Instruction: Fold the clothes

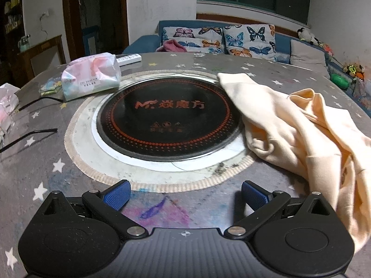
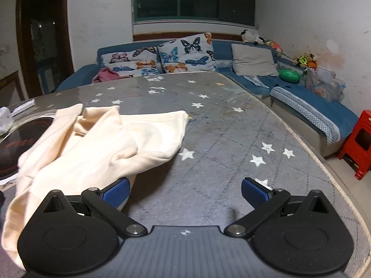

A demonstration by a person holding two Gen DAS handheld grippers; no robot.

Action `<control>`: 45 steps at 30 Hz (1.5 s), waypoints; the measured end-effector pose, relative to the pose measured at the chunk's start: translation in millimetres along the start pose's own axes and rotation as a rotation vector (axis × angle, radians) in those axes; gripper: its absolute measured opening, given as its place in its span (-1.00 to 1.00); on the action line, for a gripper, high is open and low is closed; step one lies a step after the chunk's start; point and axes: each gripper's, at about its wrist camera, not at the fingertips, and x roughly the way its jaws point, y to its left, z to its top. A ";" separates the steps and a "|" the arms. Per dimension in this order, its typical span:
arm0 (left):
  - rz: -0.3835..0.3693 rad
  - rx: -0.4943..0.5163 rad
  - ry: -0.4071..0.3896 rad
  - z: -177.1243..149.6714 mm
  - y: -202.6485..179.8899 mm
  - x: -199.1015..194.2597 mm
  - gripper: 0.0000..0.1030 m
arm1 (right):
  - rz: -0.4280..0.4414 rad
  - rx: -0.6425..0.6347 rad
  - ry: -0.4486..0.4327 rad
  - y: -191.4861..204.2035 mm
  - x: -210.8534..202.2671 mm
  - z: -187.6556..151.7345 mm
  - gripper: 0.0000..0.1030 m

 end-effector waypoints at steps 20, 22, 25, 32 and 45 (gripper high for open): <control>-0.070 0.033 0.023 11.5 -39.3 -18.5 1.00 | 0.083 -0.090 -0.041 20.8 -26.3 4.6 1.00; -0.074 0.038 0.028 11.4 -42.9 -20.6 1.00 | 0.089 -0.088 -0.036 21.2 -27.6 3.5 1.00; -0.077 0.044 0.029 10.2 -47.0 -23.8 1.00 | 0.097 -0.086 -0.023 21.7 -29.4 0.1 1.00; -0.071 0.058 0.041 6.0 -53.4 -31.9 1.00 | 0.115 -0.074 0.005 23.4 -34.9 -9.3 1.00; -0.065 0.098 0.033 -2.2 -66.8 -47.6 1.00 | 0.141 -0.074 0.010 25.2 -48.2 -17.6 1.00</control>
